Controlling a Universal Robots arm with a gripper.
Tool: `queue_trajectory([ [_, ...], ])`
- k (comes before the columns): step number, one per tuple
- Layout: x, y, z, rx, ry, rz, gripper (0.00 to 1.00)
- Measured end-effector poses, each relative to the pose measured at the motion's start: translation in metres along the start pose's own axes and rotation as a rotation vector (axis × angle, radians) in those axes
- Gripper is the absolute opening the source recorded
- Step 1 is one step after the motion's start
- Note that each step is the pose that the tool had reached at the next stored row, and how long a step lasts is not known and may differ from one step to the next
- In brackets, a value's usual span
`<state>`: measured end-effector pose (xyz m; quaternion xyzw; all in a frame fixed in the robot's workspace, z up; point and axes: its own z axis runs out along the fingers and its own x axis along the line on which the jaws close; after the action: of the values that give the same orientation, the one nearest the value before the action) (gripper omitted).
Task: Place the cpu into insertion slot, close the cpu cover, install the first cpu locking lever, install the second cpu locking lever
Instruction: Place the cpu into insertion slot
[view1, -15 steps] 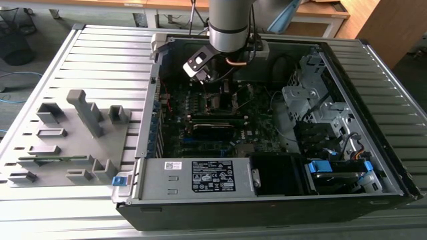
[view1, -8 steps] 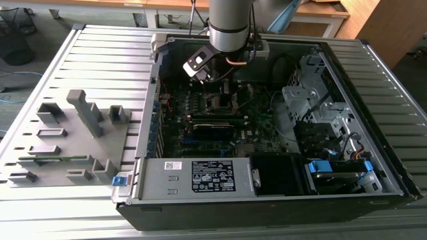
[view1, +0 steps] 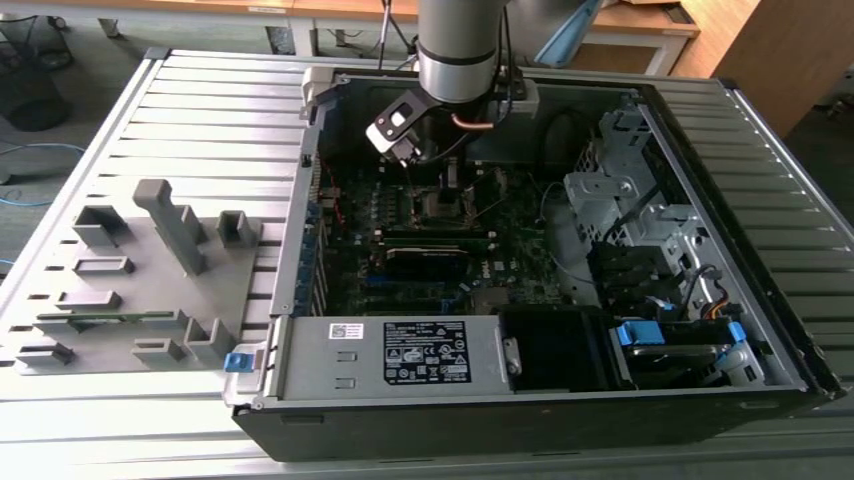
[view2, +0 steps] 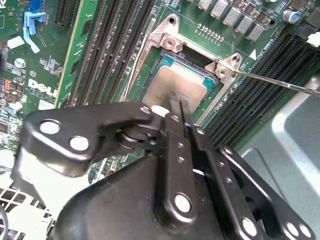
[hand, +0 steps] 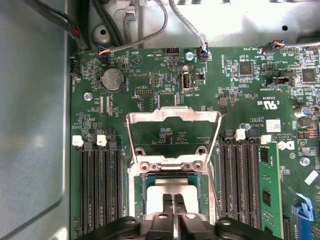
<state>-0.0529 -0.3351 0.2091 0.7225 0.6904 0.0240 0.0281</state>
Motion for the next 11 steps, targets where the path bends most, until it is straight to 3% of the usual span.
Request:
queue_trajectory([
  [2, 0.0000, 0.0000, -0.0003, 0.0000, 0.0000, 0.000, 0.11],
  [8, 0.0000, 0.0001, -0.0009, 0.0019, -0.0001, 0.000, 0.11],
  [10, 0.0000, 0.0001, -0.0007, 0.0223, -0.0018, 0.000, 0.11],
  [11, 0.0000, 0.0001, -0.0008, 0.0247, -0.0021, 0.000, 0.11],
])
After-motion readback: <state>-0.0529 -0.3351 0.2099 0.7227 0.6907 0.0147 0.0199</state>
